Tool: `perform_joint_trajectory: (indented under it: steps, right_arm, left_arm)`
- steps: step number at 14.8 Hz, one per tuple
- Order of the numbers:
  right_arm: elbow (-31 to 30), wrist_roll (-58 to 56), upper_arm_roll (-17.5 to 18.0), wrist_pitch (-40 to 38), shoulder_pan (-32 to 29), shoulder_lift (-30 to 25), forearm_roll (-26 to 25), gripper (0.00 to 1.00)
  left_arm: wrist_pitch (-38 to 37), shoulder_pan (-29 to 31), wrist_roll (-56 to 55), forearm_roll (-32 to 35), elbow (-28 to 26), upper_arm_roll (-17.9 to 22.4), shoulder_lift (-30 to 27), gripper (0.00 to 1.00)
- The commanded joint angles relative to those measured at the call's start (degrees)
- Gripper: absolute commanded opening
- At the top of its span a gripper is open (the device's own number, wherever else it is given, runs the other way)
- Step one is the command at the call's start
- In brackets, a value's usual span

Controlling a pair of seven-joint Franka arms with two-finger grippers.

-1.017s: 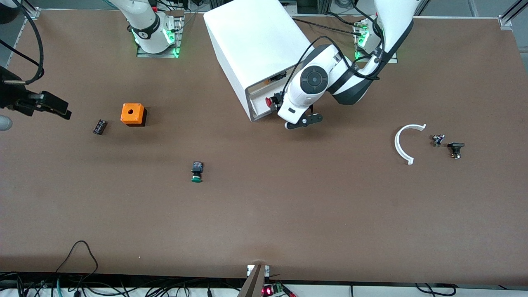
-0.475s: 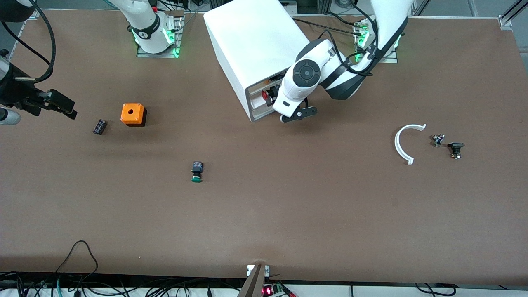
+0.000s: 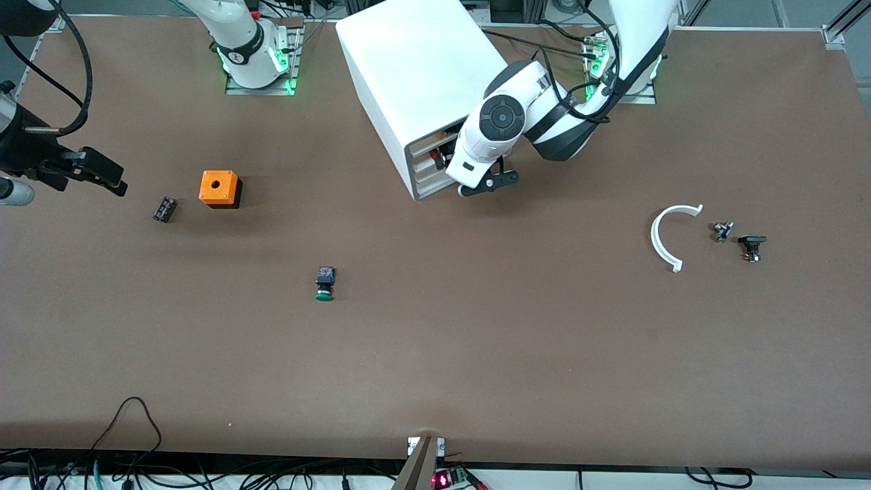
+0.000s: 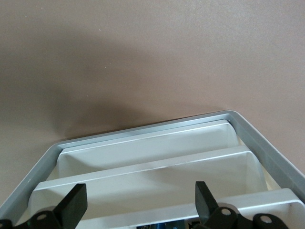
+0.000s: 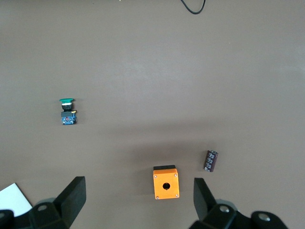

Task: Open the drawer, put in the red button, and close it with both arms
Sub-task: 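Push the drawer closed into the cabinet with the left gripper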

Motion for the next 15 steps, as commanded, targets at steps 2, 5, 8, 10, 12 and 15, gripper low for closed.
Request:
perform_joint_trajectory:
  steps: [2,5,8,10,12,15]
  right_arm:
    - [-1.5,0.3,0.2,0.4,0.2,-1.4,-1.2,1.00]
    - [-1.5,0.1,0.3,0.4,0.2,-1.2,-1.2,1.00]
    - [-0.4,0.0,0.6,0.4,0.6,-0.8,-1.2,1.00]
    - [-0.1,-0.1,0.6,0.5,0.6,-0.5,-1.2,1.00]
    - [0.5,-0.1,0.5,0.4,0.4,-0.5,-1.2,1.00]
    - [0.7,0.0,0.5,0.3,0.4,-0.5,-1.3,1.00]
  left_arm:
    - [0.1,0.6,-0.3,-1.4,-1.8,-0.8,-1.9,1.00]
    - [-0.1,0.6,-0.3,-1.4,-1.8,-0.8,-1.9,1.00]
    - [-1.1,1.9,0.8,-1.3,-0.9,-0.8,-2.2,1.00]
    - [-1.5,3.1,1.1,-1.2,0.3,-0.8,-2.8,1.00]
    - [-2.5,5.3,1.6,-0.3,1.7,-0.9,-2.9,1.00]
    - [-8.0,8.3,8.1,-0.2,6.4,-0.5,-2.9,1.00]
